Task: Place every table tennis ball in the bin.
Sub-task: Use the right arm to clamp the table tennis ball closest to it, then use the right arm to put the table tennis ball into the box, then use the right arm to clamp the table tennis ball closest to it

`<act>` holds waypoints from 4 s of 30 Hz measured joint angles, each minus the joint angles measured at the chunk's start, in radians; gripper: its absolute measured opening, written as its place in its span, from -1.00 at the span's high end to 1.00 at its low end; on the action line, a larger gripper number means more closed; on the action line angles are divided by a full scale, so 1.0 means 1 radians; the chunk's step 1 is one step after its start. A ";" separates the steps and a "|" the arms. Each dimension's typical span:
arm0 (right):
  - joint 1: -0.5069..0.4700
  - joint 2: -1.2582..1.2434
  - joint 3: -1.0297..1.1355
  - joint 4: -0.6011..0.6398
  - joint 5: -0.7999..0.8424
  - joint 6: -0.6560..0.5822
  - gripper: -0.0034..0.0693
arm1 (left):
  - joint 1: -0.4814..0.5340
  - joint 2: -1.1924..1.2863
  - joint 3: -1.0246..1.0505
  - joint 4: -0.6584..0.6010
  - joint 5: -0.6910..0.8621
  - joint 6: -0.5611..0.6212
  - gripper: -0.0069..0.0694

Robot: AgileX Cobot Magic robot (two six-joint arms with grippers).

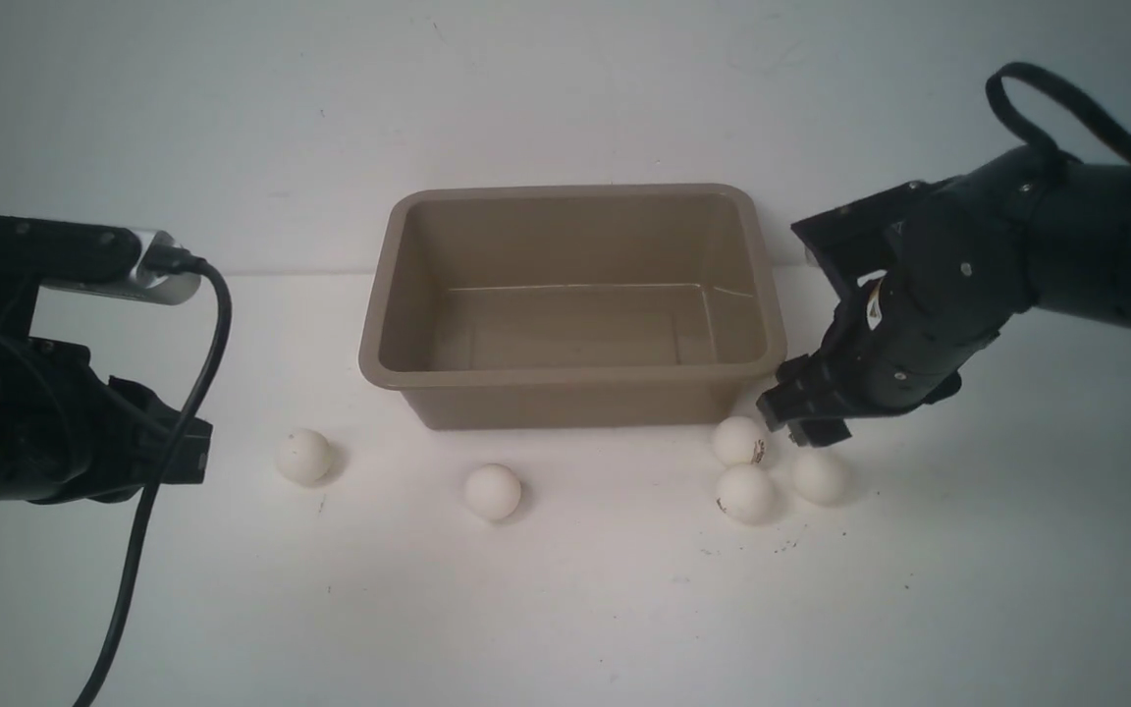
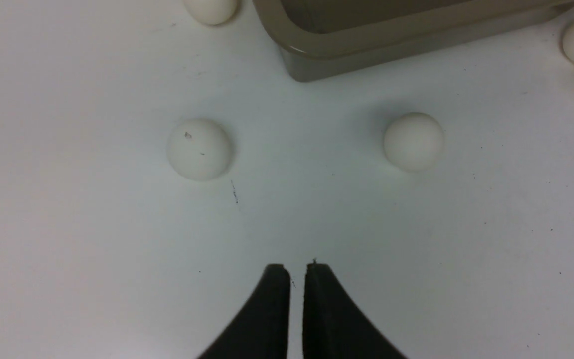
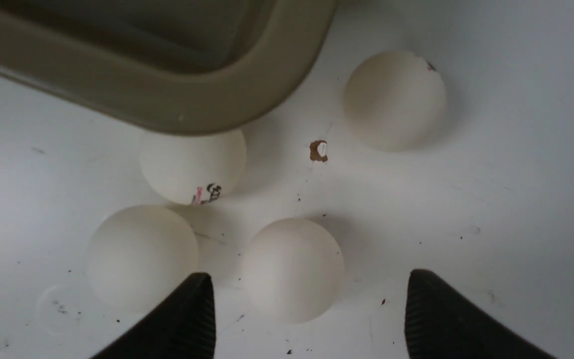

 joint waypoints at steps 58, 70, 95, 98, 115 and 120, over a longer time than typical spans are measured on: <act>0.000 -0.025 -0.238 0.103 0.012 -0.166 0.03 | 0.000 0.000 0.000 0.008 -0.012 0.018 0.74; 0.000 0.289 -0.616 0.181 0.083 -0.205 0.03 | 0.000 0.000 0.000 0.009 -0.014 0.018 0.74; -0.004 0.385 -0.731 0.068 0.131 -0.238 -0.25 | 0.000 0.000 0.000 0.010 -0.014 0.026 0.74; -0.014 0.356 -0.717 0.067 0.145 -0.243 -0.25 | 0.000 0.000 0.000 0.010 -0.014 0.026 0.74; -0.167 0.200 -0.361 0.191 0.131 -0.339 -0.25 | 0.000 0.000 0.000 0.010 -0.001 0.030 0.74; -0.165 0.255 -0.361 0.208 0.114 -0.344 -0.25 | 0.000 0.000 0.000 0.010 0.002 0.036 0.74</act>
